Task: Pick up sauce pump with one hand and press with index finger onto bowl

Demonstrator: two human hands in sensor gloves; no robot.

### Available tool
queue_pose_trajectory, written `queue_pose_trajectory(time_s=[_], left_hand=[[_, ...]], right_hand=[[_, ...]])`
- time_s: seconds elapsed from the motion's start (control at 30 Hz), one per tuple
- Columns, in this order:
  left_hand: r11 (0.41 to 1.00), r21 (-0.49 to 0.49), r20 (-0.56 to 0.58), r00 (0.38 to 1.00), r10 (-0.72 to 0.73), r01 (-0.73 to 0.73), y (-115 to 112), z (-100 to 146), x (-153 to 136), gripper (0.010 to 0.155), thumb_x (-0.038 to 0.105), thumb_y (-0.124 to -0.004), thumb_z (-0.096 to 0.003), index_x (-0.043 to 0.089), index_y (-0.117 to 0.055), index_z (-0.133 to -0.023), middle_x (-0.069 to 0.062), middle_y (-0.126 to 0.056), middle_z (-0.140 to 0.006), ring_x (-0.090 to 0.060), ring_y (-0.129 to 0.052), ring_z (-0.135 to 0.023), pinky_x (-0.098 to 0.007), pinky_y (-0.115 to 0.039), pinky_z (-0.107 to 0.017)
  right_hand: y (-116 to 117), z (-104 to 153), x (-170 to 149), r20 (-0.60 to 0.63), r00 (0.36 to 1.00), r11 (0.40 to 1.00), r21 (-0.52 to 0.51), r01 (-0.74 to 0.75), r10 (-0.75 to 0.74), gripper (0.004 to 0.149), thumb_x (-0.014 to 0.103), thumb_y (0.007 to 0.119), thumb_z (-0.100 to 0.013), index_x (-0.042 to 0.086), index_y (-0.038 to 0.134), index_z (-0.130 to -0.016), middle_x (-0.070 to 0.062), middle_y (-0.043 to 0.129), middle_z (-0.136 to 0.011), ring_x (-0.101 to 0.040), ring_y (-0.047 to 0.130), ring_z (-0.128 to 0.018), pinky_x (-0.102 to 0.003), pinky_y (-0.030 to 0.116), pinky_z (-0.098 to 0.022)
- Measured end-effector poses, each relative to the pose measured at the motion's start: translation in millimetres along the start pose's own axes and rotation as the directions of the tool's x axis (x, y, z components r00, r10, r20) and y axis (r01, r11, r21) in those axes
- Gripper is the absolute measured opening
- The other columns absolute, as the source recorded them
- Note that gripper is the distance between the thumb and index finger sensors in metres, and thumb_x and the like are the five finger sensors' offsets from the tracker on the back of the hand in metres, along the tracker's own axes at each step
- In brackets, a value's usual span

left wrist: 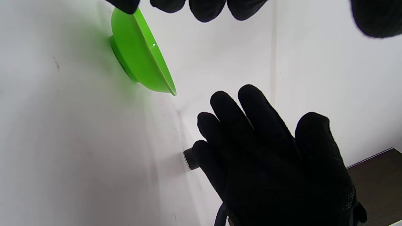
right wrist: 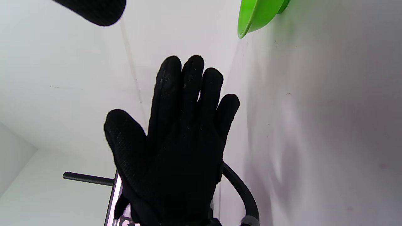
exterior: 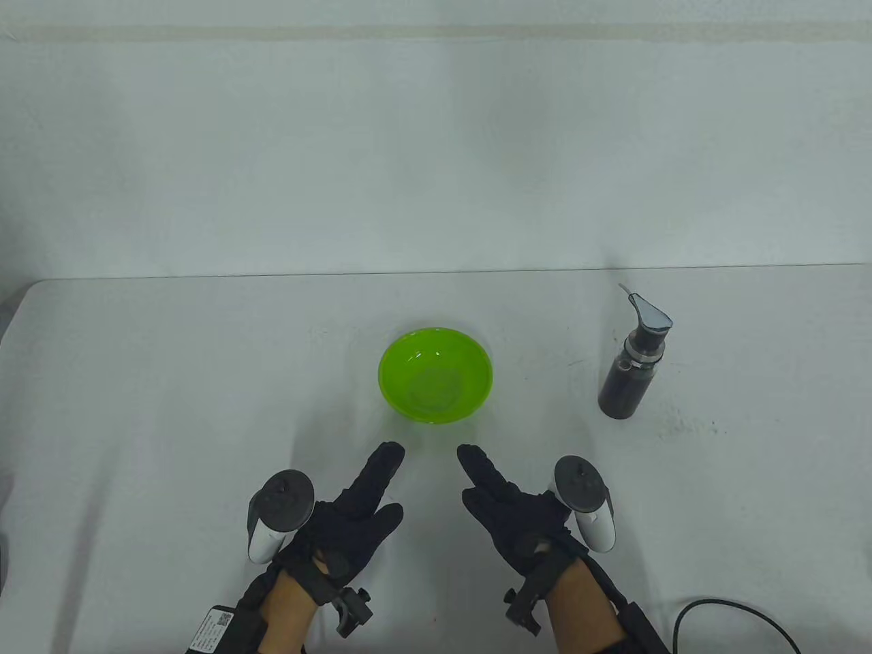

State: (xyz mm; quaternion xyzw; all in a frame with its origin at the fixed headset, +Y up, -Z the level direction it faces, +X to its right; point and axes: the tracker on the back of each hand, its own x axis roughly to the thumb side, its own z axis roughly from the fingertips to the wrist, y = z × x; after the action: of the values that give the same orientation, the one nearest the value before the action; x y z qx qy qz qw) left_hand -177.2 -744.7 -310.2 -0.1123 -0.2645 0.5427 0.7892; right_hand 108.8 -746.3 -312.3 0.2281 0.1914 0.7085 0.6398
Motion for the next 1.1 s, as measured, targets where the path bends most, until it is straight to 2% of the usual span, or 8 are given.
queue_pose_trajectory(time_s=[0.73,0.83,0.97,1.1], left_hand=[[1.000,-0.014,-0.022,1.000,0.006,-0.006,-5.3,-2.6,-3.4,0.095,0.079,-0.065,-0.0421,0.028,-0.029,-0.114,-0.004,-0.028,-0.122,-0.038,-0.025,-0.114,-0.061,-0.039,-0.078],[1.000,0.014,-0.033,0.999,0.011,-0.011,-2.7,-1.8,-4.1,0.095,0.079,-0.065,-0.0420,0.029,-0.029,-0.114,-0.003,-0.027,-0.122,-0.034,-0.022,-0.114,-0.060,-0.038,-0.078],[0.989,0.145,-0.119,0.993,0.004,0.013,8.3,-3.2,-9.9,0.095,0.079,-0.066,-0.0419,0.030,-0.028,-0.113,0.000,-0.025,-0.121,-0.030,-0.018,-0.113,-0.058,-0.035,-0.078],[0.980,0.180,-0.173,0.984,-0.052,0.084,24.7,-16.4,-5.6,0.095,0.079,-0.066,-0.0421,0.030,-0.026,-0.113,0.000,-0.022,-0.121,-0.030,-0.015,-0.112,-0.057,-0.033,-0.078]], right_hand=[[-0.4,0.1,2.7,0.033,0.999,1.000,-0.015,0.008,-0.008,0.074,0.060,0.062,-0.056,0.021,0.026,-0.108,-0.015,0.021,-0.117,-0.046,0.017,-0.106,-0.061,0.025,-0.073],[-0.4,0.3,3.9,0.042,0.999,1.000,-0.013,0.012,-0.011,0.074,0.060,0.062,-0.056,0.021,0.026,-0.108,-0.015,0.022,-0.117,-0.046,0.017,-0.106,-0.061,0.026,-0.073],[-0.3,-1.0,1.4,0.049,0.997,0.998,-0.001,0.058,-0.058,0.081,0.068,0.059,-0.054,0.019,0.023,-0.108,-0.015,0.021,-0.118,-0.046,0.016,-0.106,-0.061,0.025,-0.073],[-0.2,-2.2,-0.4,0.036,0.998,0.999,0.007,0.051,-0.051,0.083,0.069,0.060,-0.054,0.018,0.022,-0.108,-0.015,0.020,-0.118,-0.046,0.016,-0.106,-0.062,0.025,-0.073]])
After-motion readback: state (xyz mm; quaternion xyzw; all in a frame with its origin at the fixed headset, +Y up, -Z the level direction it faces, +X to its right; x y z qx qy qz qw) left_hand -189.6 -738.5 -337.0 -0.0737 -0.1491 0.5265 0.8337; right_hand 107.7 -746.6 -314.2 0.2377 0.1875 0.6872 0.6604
